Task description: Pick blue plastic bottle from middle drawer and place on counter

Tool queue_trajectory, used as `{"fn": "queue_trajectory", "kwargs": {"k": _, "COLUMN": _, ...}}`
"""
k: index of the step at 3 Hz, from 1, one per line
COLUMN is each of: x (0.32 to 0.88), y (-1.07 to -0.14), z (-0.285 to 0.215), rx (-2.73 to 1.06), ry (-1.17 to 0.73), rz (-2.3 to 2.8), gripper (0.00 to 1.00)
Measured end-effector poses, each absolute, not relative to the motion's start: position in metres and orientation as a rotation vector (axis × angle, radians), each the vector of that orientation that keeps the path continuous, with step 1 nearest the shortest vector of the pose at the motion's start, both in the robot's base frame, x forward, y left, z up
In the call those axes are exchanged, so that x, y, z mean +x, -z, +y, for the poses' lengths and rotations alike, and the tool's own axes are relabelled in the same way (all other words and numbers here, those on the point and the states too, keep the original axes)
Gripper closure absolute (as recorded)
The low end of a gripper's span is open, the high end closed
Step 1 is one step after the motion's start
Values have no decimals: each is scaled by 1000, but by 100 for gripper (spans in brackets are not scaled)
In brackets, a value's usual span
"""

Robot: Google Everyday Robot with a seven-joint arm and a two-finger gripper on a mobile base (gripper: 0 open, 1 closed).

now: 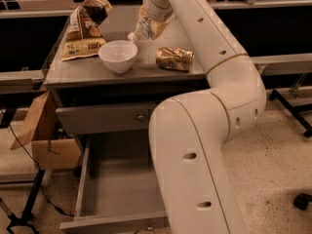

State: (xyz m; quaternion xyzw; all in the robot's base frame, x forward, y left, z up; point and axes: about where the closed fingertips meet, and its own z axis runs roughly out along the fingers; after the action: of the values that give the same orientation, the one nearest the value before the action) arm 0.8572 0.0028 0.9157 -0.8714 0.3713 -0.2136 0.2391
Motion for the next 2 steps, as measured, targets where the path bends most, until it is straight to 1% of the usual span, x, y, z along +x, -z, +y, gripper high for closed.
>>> {"fn": "queue_trajectory", "kwargs": {"k": 2, "x": 860, "y": -899, "z": -2, "rx": -2413, "ry": 561, "rz": 1064, "gripper": 27}}
